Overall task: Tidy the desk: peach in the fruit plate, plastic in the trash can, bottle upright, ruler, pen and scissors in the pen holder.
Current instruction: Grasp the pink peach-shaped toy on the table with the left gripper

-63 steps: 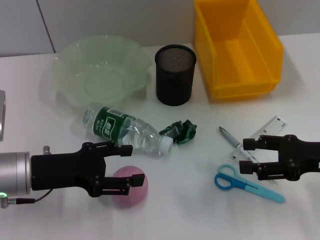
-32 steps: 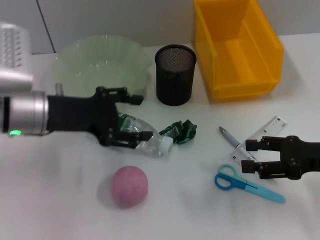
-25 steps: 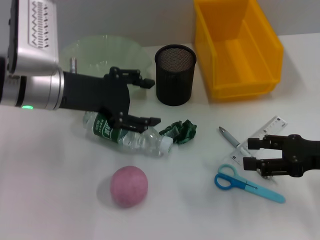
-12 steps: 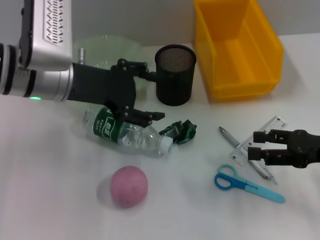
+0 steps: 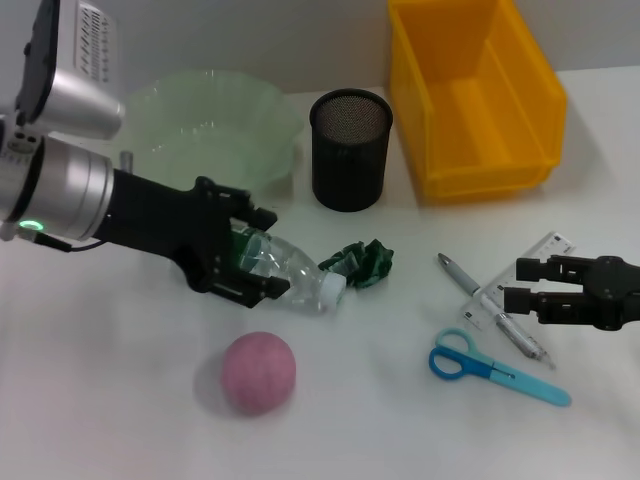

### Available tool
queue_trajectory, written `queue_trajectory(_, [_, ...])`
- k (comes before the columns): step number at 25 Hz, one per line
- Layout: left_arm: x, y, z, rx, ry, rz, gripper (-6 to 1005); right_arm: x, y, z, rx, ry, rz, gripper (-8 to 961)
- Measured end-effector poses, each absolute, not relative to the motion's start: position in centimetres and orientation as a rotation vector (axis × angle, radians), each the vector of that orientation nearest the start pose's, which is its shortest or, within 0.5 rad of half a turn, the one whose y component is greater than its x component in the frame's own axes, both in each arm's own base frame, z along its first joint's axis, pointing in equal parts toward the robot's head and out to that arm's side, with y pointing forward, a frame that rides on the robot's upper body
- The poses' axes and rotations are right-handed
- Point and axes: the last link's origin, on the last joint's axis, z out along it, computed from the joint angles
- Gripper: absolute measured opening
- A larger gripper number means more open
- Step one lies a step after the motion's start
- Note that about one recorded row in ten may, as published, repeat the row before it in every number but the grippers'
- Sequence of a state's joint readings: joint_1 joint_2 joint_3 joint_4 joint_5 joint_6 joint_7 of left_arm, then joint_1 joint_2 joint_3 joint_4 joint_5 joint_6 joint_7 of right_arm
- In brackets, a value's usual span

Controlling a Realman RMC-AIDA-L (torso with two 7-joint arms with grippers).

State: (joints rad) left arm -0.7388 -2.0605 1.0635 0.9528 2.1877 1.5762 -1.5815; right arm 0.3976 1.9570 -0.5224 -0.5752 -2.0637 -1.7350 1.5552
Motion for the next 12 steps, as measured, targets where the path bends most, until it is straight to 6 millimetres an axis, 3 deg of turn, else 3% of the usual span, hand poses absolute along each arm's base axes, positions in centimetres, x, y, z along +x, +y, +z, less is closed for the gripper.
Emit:
queue_trajectory(6, [-16.8,36.4,-0.2,-3.098,-0.248,-0.072,794,32.4,28.0,5.2,-2.611,1.089,0.775,831])
queue_trajectory(12, [-18.1,35.2,-0.8,-3.150,-0.316,0.026,791,32.2,28.0,5.2,-2.613,1.107,0.793,832])
